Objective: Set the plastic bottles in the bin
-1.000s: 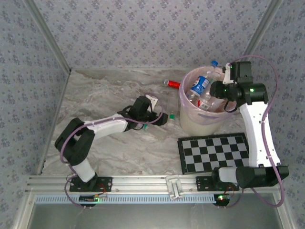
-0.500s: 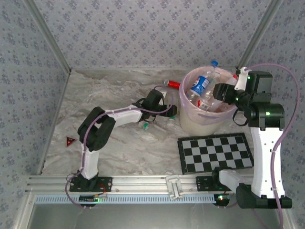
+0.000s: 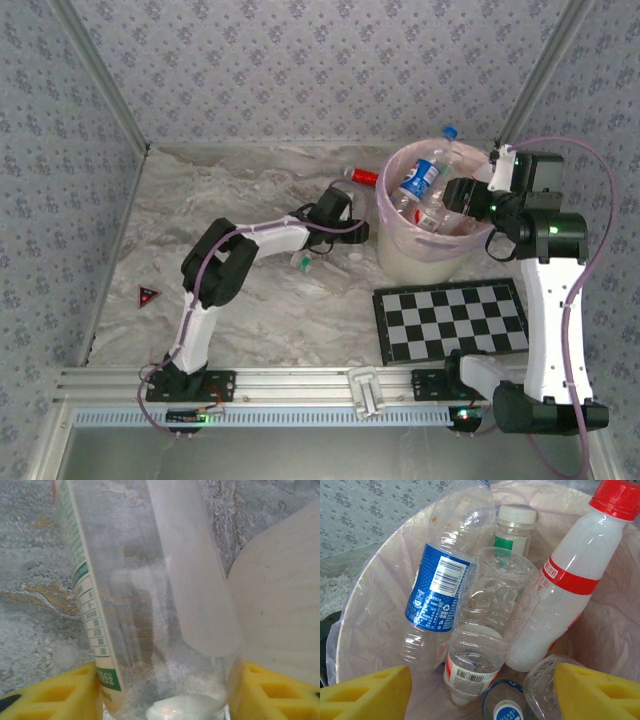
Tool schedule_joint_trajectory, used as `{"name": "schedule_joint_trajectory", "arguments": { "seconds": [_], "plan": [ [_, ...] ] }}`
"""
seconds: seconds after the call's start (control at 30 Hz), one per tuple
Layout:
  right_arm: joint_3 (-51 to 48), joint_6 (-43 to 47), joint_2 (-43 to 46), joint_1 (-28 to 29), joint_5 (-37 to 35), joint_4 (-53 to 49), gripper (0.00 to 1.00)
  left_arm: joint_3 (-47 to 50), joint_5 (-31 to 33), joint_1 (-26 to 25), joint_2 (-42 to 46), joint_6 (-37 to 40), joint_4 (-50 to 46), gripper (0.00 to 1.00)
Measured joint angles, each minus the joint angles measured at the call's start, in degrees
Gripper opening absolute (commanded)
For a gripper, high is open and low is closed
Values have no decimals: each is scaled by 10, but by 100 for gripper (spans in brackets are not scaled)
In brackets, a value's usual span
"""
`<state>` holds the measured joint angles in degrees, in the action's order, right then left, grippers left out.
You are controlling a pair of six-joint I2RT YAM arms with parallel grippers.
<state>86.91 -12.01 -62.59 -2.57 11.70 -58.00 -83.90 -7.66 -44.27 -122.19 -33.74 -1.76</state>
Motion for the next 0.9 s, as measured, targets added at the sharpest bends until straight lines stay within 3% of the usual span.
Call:
{"name": "schedule_joint_trajectory", "arguments": {
  "seconds": [0.13, 0.27, 0.57, 0.7, 0.9],
  "plan": [
    [-3, 0, 6, -1, 7, 5, 76, -1, 11, 2, 4, 9, -9, 49],
    [-7, -3, 13, -2, 14, 17, 69, 23, 26, 12, 39, 22, -23, 44],
    [-15, -43, 18, 9, 97, 71, 63, 151, 47, 47, 255, 52, -4, 40],
    [-15, -72, 10, 65, 141, 119, 65, 232, 33, 60, 358, 52, 43, 39],
    [-5, -100, -45, 186, 159, 176, 80, 336, -22, 59, 455, 25, 145, 35]
  ]
}}
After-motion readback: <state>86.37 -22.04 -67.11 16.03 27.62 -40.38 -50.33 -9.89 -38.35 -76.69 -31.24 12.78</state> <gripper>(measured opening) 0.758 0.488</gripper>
